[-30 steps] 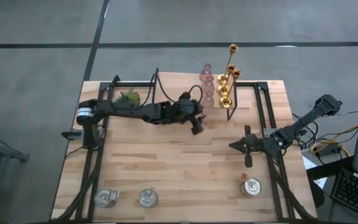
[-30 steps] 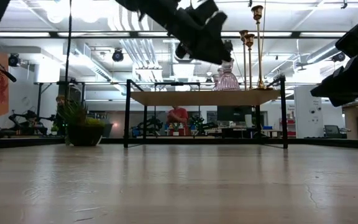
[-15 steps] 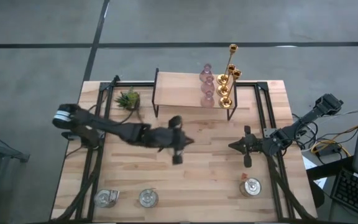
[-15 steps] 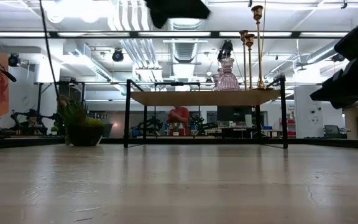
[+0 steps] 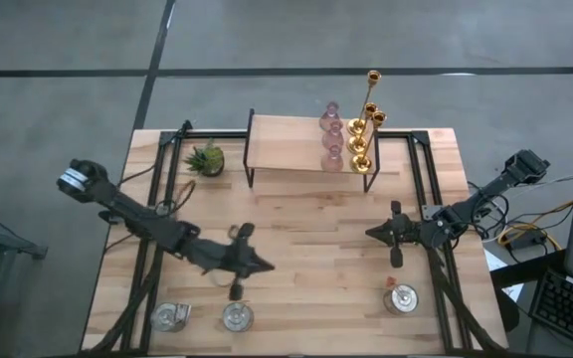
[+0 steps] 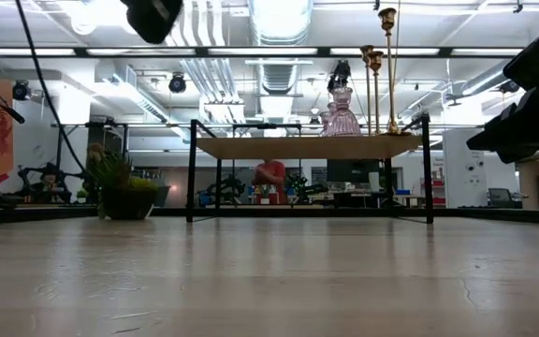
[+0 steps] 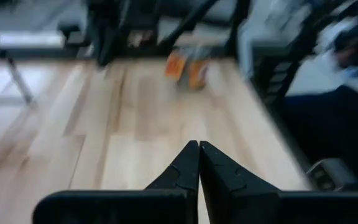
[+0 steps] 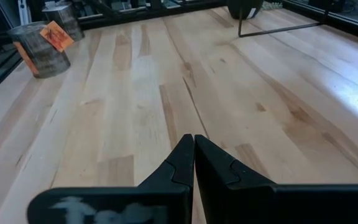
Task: Pick & Place candle stick holders
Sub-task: Put the right silver scented candle on the shelf
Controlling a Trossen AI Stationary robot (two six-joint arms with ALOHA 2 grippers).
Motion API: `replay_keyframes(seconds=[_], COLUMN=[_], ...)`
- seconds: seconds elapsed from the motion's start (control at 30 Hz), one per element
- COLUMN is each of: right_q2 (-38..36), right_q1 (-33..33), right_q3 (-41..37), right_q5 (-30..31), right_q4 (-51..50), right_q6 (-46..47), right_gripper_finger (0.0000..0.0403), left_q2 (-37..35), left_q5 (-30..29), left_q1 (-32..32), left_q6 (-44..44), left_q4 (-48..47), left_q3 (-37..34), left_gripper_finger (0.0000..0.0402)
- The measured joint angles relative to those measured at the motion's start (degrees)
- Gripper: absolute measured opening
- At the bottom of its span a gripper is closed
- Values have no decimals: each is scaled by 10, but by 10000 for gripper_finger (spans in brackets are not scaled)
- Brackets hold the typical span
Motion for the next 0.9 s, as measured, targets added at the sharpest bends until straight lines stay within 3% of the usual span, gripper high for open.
replay_keyframes(seconds=[0.1, 0.37, 0.53, 0.67, 0.9], right_q2=[0, 0, -1, -1, 1], right_q1=[0, 0, 0, 0, 0], right_q3=[0, 0, 0, 0, 25], right_q5=[0, 0, -4, -44, -110], right_q4=[2, 21, 78, 100, 111], right_q6=[1, -35, -31, -56, -61], right_gripper_finger=[8, 8, 8, 8, 8], left_q2=[-35, -128, -195, -240, -293], left_q5=[-4, -3, -5, -5, -9], left_q1=[-18, -11, -10, -10, -10], left_q6=[39, 24, 8, -13, 6], left_q4=[127, 353, 368, 380, 350], left_q3=[-81, -299, -382, -428, -446], left_gripper_finger=[9, 9, 15, 15, 16])
